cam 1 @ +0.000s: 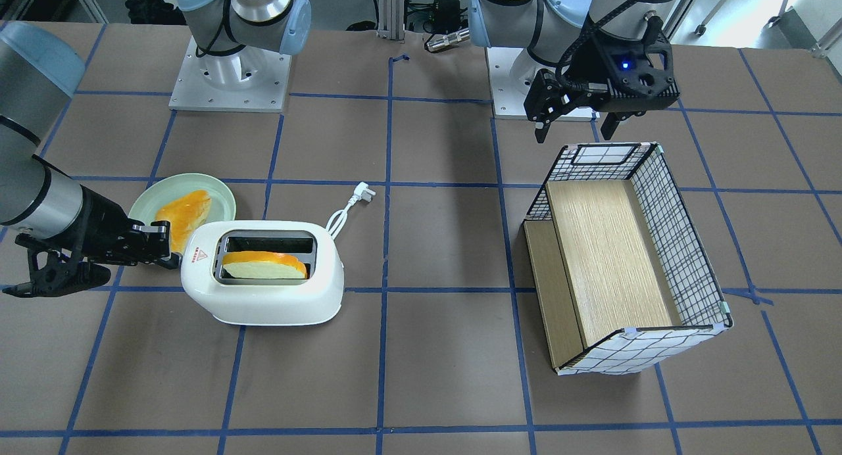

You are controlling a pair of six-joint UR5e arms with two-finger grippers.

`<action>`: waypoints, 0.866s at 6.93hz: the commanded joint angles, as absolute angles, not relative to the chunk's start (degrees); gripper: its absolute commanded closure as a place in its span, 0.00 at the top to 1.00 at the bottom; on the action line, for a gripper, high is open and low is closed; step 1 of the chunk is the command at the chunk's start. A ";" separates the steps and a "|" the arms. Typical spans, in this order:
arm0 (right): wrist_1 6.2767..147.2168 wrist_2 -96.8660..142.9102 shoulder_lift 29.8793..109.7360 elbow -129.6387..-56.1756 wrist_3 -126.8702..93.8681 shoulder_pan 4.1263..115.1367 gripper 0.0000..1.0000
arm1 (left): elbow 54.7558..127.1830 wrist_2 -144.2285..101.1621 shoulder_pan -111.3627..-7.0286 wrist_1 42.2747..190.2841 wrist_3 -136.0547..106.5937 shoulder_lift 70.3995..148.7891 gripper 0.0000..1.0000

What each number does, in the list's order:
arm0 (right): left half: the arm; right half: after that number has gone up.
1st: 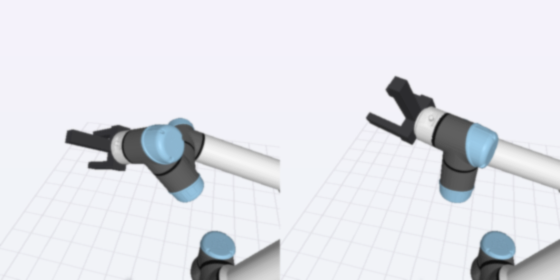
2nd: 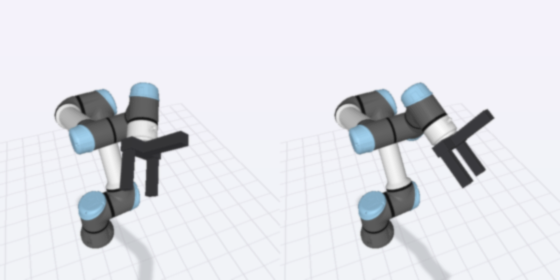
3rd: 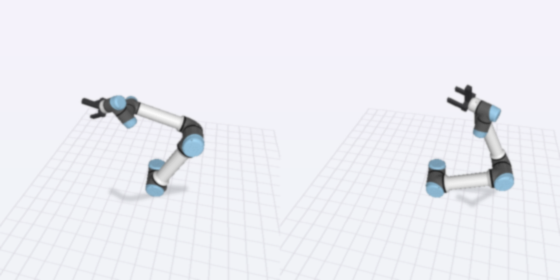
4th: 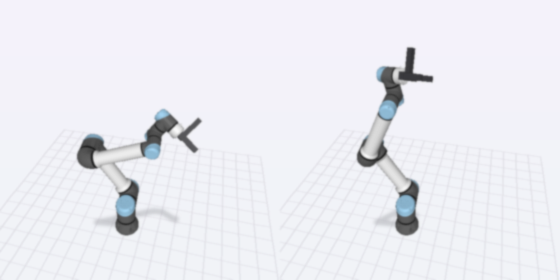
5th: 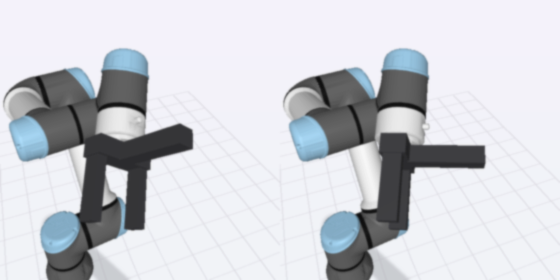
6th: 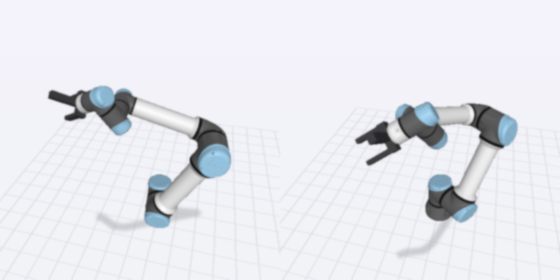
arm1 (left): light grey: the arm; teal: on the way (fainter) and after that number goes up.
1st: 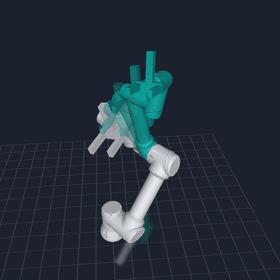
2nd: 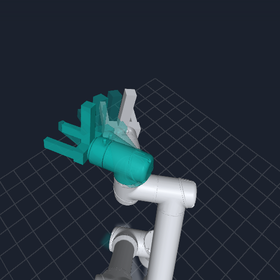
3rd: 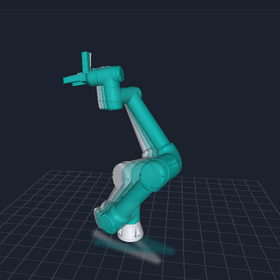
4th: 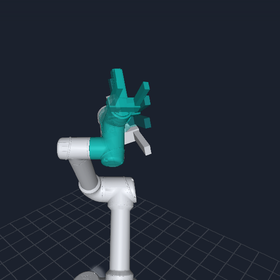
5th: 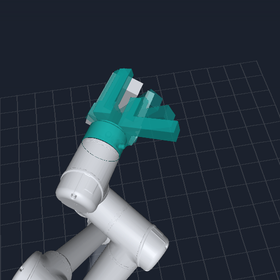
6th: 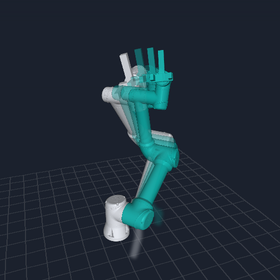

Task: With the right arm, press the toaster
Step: 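Press the toaster lever down with the right gripper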

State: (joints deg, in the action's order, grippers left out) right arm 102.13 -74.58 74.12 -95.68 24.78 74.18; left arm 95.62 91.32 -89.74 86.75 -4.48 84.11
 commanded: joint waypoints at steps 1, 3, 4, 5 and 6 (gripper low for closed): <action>102.13 -74.97 73.30 -95.80 24.87 74.01 0.05 | 95.62 91.32 -89.74 86.75 -4.48 84.11 1.00; 102.13 -74.88 72.16 -95.80 24.87 74.00 0.05 | 95.62 91.32 -89.74 86.75 -4.48 84.11 1.00; 102.13 -74.88 71.64 -95.80 24.79 74.00 0.05 | 95.62 91.32 -89.74 86.75 -4.48 84.20 1.00; 102.13 -74.80 70.93 -95.80 24.87 74.00 0.05 | 95.62 91.32 -89.74 86.75 -4.48 84.11 1.00; 102.13 -74.79 70.32 -95.97 24.87 74.00 0.05 | 95.62 91.32 -89.74 86.75 -4.48 84.11 1.00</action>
State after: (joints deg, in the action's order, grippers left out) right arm 102.13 -74.83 71.10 -95.85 24.85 74.01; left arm 95.62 91.32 -89.74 86.75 -4.48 84.14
